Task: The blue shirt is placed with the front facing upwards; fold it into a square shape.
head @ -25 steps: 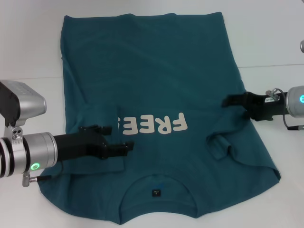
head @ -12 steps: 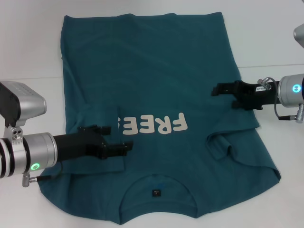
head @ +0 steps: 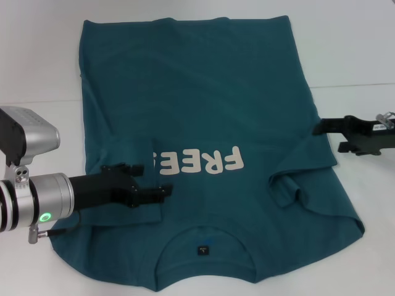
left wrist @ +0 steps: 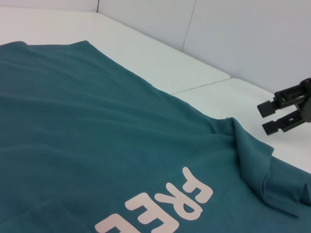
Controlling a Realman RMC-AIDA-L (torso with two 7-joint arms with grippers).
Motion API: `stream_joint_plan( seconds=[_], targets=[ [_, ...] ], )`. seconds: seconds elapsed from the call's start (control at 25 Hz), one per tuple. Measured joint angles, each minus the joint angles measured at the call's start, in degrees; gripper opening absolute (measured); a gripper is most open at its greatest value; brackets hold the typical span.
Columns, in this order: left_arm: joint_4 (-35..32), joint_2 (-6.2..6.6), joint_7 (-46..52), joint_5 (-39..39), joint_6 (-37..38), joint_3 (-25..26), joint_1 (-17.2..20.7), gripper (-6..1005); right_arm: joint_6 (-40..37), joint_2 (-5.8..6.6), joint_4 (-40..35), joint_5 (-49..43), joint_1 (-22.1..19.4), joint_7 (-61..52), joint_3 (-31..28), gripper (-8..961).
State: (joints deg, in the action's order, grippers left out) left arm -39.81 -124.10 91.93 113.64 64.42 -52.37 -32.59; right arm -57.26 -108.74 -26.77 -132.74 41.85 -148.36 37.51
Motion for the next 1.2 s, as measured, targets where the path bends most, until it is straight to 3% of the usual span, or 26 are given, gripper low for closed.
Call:
stream_joint_plan(
  seconds=[0.28,0.72,1.12,1.2],
  targets=[
    [0.0,0.0,0.0,0.0,0.01,0.0,-0.25,919,0.18,0.19,0.36,-0.19,-0.82,0.19,0.15,897],
    [0.0,0.0,0.0,0.0,0.18,-0.01,-0.37,919,1.57,-0.92,1.05,-0.35,-0.3,-0.32,2.17,894],
    [0.0,0.0,0.0,0.0,0.17,0.0,-0.37,919,1.12,-1.05,2.09,0.59,0.37,-0.42,2.03,856],
    [0.0,0.0,0.0,0.0,0.18,-0.01,-0.37,919,0.81,-1.03,1.87,0.63,0.43,-0.18,2.11,778]
  ],
)
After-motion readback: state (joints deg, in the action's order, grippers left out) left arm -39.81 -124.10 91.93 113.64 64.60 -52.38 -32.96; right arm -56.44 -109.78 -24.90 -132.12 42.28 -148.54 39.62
